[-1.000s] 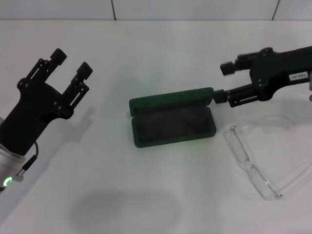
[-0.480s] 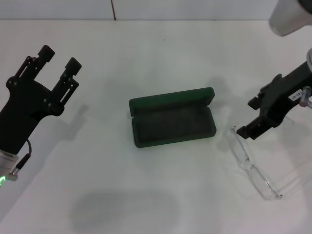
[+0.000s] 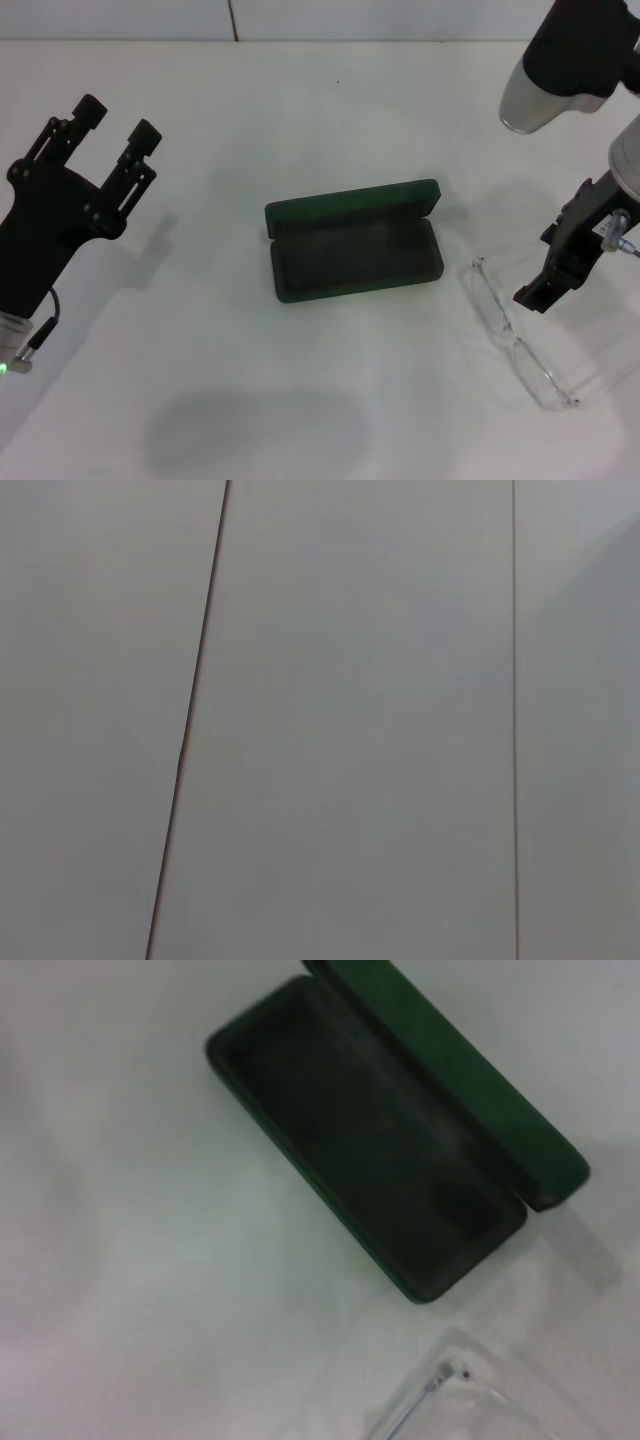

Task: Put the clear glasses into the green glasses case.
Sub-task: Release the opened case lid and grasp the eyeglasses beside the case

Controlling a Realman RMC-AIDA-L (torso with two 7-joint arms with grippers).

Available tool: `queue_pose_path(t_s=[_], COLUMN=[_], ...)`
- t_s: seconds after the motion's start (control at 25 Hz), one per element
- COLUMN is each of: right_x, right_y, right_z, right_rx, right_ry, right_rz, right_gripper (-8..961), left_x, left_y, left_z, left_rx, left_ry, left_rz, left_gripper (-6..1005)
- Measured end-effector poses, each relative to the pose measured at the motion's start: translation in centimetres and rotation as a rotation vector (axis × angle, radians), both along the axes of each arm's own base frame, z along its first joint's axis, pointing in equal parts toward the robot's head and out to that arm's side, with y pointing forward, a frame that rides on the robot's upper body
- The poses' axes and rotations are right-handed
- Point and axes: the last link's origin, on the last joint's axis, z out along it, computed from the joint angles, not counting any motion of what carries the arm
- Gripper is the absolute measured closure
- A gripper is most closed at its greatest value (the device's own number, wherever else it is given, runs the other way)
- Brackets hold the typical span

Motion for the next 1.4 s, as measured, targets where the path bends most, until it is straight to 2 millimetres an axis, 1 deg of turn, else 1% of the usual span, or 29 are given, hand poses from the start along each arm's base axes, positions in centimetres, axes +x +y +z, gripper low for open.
queue_pose_path(t_s=[0.16,0.36,0.48,0.6,0.84,1.08,1.28,1.4], right_x=[0.6,0.8,0.8,0.7,1.9,2.4,3.5,3.6], right_y=[-0.1,-0.6,-1.4,-1.9,-2.4,-2.4,-2.2,-2.2], right_z=[-0.1,-0.3,-0.9,-1.0,-1.3,-1.4,-1.9,-2.1], right_rx=[0.03,0.037,0.01,0.007,0.017,0.03,0.043,0.039], right_ry=[0.014,0.031,0.095,0.141,0.149,0.145,0.122,0.127], right_rz=[-0.045,-0.112,-0.134,-0.157,-0.202,-0.22,-0.226,-0.226], right_gripper=[204,215,216,216,217,218,218,219], left_x=[0.0,0.2,0.3,0.5,0.7,0.8,0.9,0.9], left_y=[0.2,0.4,0.4,0.4,0.3,0.3,0.6,0.7], left_z=[0.0,0.2,0.2,0.4,0.5,0.3,0.3,0.2], left_rx=[-0.001,0.011,0.026,0.034,0.039,0.034,0.03,0.027], left_ry=[0.004,0.015,0.029,0.026,0.02,0.024,0.026,0.029], left_rz=[-0.001,-0.013,-0.022,-0.036,-0.052,-0.057,-0.056,-0.053], left_gripper=[332,332,332,332,332,332,332,332])
